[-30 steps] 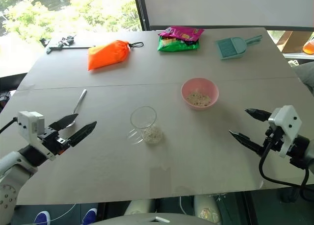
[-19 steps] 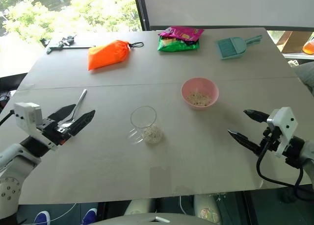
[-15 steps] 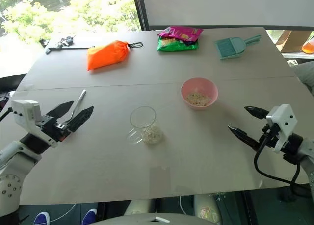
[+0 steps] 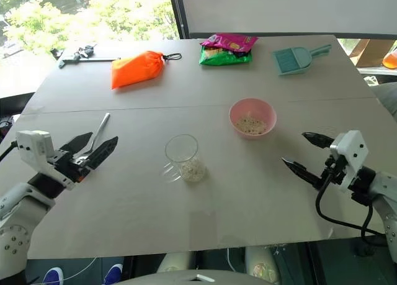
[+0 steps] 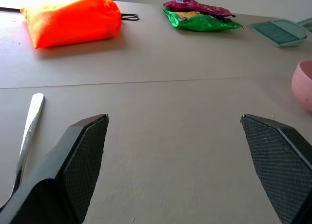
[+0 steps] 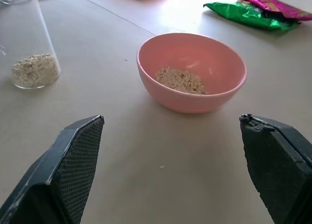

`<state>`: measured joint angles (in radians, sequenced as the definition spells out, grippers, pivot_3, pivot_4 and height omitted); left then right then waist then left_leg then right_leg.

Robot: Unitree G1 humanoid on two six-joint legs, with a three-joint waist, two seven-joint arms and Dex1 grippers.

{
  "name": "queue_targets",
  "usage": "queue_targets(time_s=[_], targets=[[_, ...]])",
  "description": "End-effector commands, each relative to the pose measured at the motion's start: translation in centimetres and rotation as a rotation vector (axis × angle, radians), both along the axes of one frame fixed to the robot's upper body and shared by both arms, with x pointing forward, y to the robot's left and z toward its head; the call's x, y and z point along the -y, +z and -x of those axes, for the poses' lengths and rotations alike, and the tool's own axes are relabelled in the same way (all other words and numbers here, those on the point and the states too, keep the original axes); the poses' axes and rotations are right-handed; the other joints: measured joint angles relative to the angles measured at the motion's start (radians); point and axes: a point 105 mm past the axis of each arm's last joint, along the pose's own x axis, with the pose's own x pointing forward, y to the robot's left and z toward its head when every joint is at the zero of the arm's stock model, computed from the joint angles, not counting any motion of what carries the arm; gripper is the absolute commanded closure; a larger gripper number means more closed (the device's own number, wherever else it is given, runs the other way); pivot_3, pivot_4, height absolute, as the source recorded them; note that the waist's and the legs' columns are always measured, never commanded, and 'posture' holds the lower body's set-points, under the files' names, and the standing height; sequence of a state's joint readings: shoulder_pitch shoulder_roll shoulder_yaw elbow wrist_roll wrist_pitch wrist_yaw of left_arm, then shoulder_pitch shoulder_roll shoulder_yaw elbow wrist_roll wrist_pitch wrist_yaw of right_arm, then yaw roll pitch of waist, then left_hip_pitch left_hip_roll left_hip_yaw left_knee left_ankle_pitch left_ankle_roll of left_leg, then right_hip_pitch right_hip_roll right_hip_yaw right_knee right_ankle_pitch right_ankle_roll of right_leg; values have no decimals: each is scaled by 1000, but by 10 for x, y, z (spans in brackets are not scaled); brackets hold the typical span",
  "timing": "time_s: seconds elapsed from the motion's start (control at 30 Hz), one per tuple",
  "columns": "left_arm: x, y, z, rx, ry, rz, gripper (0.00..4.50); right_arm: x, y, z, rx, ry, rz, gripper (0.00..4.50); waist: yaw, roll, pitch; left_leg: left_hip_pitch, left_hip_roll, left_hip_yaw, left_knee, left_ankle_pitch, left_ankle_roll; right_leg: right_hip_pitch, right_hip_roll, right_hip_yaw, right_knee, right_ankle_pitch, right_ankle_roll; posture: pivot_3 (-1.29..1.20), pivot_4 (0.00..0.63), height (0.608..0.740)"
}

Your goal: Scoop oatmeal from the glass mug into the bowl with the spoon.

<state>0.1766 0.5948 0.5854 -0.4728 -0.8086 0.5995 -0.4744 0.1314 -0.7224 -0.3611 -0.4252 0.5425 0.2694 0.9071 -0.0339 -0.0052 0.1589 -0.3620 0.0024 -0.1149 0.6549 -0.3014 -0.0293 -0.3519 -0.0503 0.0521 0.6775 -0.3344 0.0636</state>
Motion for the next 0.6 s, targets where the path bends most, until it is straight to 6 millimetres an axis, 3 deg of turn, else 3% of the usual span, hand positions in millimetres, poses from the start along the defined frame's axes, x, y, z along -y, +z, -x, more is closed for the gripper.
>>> queue_targets(time_s=[0.03,0.23,0.37,0.47,0.6], targets=[[5,11,2,40,-18,-31,13,-20,15,11,77,122,-49,0,0,0,0,0,0,0,0,0,0,0,0,0,0,0,0,0,150,740],[-5,9,-1,31,30,-64,13,-39,34,19,60,294,-94,0,-2,0,0,0,0,0,0,0,0,0,0,1,0,0,0,0,150,740],[-18,11,-11,15,139,-70,13,-56,56,30,133,432,-106,0,0,0,0,0,0,-2,0,0,0,0,0,-1,0,0,0,0,150,740],[-33,3,-18,-98,272,-132,13,-67,77,34,163,513,-172,0,0,0,1,0,0,-3,0,0,0,0,0,-1,0,0,0,0,150,740],[-34,3,-21,-164,256,-126,13,-78,100,38,163,599,-254,0,-3,-1,1,-1,0,-6,1,0,0,-1,0,-1,0,0,0,0,150,740]])
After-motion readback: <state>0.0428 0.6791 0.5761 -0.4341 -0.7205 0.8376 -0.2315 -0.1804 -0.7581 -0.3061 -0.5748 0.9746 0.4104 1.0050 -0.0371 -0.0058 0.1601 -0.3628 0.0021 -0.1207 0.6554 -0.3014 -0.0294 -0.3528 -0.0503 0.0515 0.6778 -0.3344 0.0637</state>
